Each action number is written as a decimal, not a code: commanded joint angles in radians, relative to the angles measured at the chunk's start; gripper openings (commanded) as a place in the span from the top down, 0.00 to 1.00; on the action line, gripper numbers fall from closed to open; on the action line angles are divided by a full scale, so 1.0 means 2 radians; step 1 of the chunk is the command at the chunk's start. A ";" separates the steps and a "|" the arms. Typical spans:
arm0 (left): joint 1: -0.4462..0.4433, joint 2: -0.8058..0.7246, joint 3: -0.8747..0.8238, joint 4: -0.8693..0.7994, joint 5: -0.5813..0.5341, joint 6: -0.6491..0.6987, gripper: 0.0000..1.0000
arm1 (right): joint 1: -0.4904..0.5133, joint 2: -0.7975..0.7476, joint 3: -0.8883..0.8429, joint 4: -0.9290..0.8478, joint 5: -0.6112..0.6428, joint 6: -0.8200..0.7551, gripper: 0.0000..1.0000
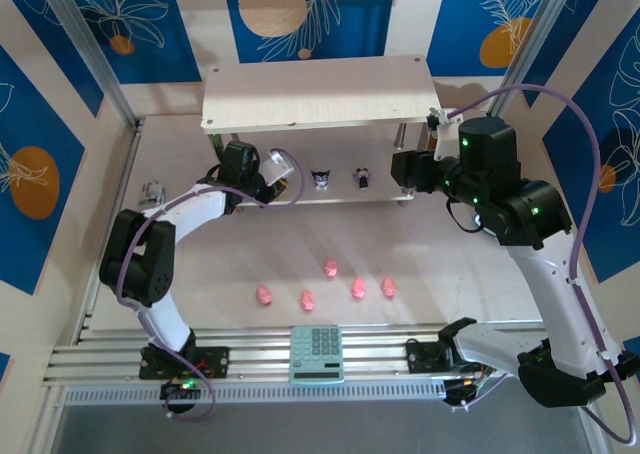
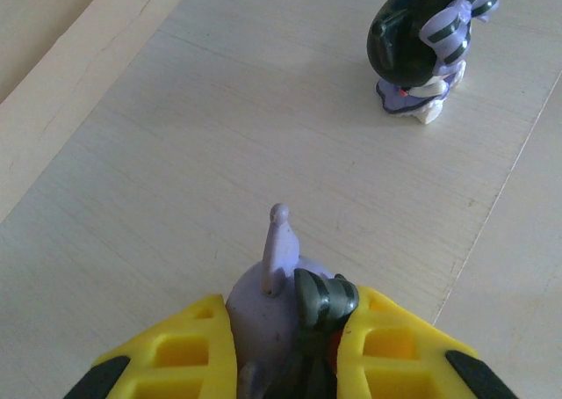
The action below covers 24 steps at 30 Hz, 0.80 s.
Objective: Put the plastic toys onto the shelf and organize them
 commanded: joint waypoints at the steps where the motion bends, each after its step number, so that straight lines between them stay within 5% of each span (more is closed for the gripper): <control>1: -0.004 0.004 -0.005 -0.004 0.011 0.011 0.88 | -0.003 -0.008 -0.005 0.004 0.002 0.007 0.43; 24: -0.004 0.002 -0.013 -0.008 0.005 0.024 0.76 | -0.003 -0.016 -0.010 0.009 0.010 0.008 0.44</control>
